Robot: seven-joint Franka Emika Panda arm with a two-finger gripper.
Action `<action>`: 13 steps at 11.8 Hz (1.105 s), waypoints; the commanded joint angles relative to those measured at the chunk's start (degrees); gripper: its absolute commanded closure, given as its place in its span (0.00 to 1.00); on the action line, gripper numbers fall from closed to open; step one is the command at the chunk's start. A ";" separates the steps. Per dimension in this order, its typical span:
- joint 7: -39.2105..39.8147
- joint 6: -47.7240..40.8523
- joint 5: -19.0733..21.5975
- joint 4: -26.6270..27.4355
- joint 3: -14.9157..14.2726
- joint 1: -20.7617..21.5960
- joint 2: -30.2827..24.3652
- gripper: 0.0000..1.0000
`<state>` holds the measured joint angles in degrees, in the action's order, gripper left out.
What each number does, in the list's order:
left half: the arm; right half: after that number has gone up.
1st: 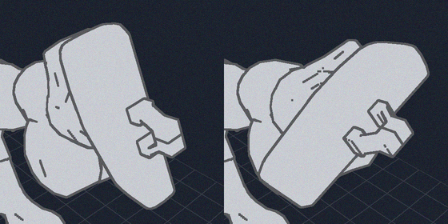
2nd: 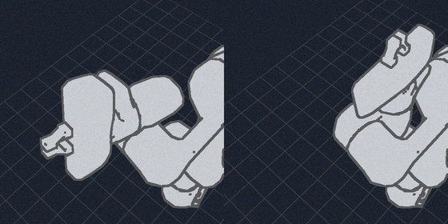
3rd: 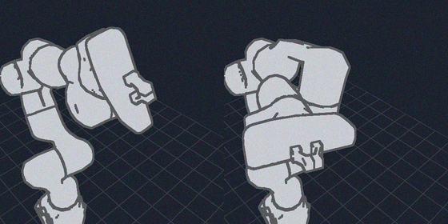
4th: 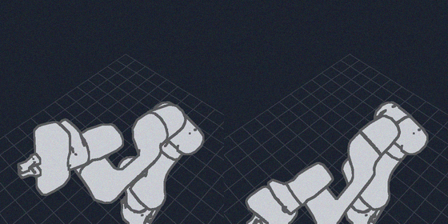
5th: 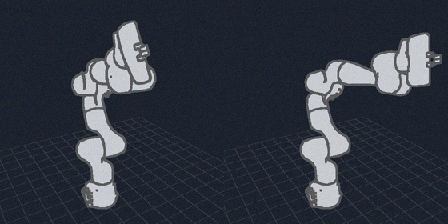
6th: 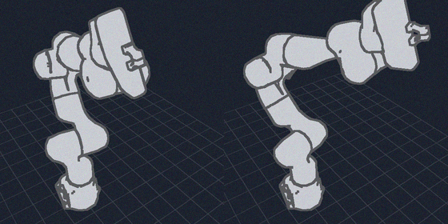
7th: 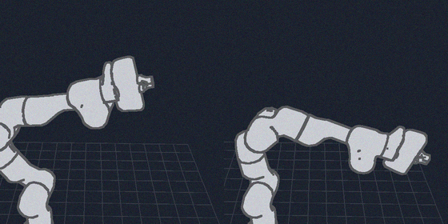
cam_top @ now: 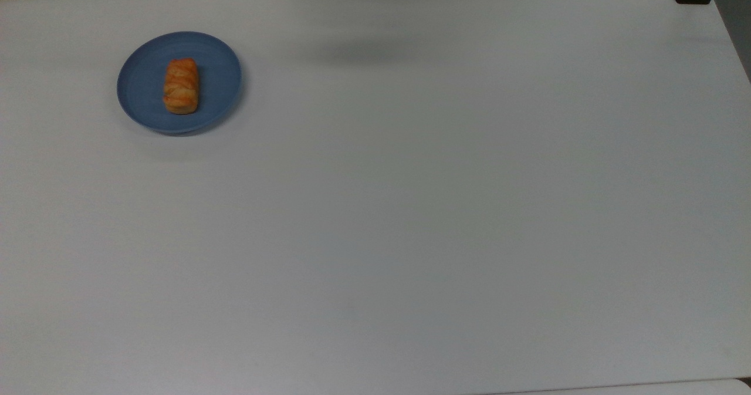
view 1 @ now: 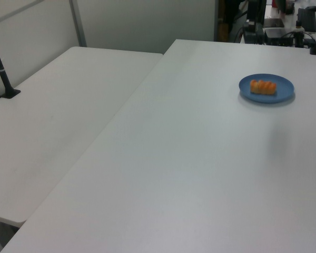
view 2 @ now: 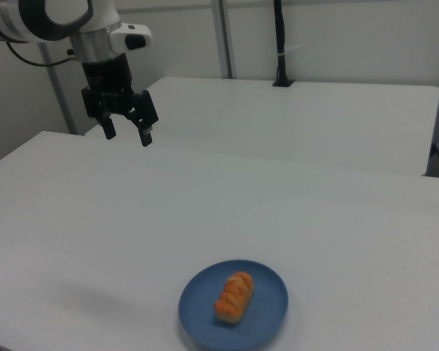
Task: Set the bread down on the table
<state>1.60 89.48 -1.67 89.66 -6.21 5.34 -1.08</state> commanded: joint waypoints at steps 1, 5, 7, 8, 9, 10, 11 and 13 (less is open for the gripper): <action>0.95 -0.97 -0.26 0.08 -0.21 0.11 -0.24 0.00; 1.04 -1.23 -0.26 0.08 -0.30 -0.15 -0.24 0.00; 2.26 -0.97 -0.70 -0.01 -1.08 -1.46 -0.15 0.00; 6.01 -0.88 -0.70 0.08 -1.96 -2.43 -0.15 0.00; 9.53 -0.88 -0.70 0.17 -3.10 -3.66 0.02 0.00; 11.82 -0.80 -0.70 0.17 -4.50 -4.80 0.02 0.00; 14.63 -0.62 -0.70 0.17 -6.17 -6.12 0.02 0.00; 20.53 0.43 -0.52 1.30 -8.20 -8.75 0.29 0.00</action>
<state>16.32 89.48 -1.87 89.76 -12.54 -1.31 -0.70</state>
